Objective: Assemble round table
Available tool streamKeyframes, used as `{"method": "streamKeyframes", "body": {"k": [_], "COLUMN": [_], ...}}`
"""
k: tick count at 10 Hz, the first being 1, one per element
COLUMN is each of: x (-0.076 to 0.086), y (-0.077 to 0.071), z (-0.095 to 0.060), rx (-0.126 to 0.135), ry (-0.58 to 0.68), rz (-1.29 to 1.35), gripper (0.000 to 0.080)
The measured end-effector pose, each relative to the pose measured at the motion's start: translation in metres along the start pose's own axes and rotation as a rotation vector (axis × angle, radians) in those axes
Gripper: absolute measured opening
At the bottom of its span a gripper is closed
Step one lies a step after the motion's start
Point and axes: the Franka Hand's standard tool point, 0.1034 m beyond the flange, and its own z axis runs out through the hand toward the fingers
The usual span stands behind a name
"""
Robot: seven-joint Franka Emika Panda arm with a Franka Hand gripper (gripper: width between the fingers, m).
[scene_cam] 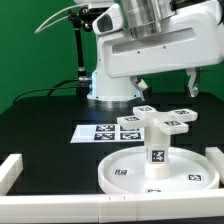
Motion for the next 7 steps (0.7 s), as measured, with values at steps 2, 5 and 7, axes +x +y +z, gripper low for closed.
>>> {"method": "streamKeyframes", "body": {"k": [2,5,7], "x": [0.001,0.002,0.0045], "y": [-0.0065,-0.0059,-0.0037], "z": [-0.0045,-0.0046,-0.0042], "rx": [-0.063,-0.072,-0.077], "ry": [0.008,0.003,0.002], "rz": [-0.285,-0.517,-0.718], "gripper": [0.0649,0.0649,0.0649]}}
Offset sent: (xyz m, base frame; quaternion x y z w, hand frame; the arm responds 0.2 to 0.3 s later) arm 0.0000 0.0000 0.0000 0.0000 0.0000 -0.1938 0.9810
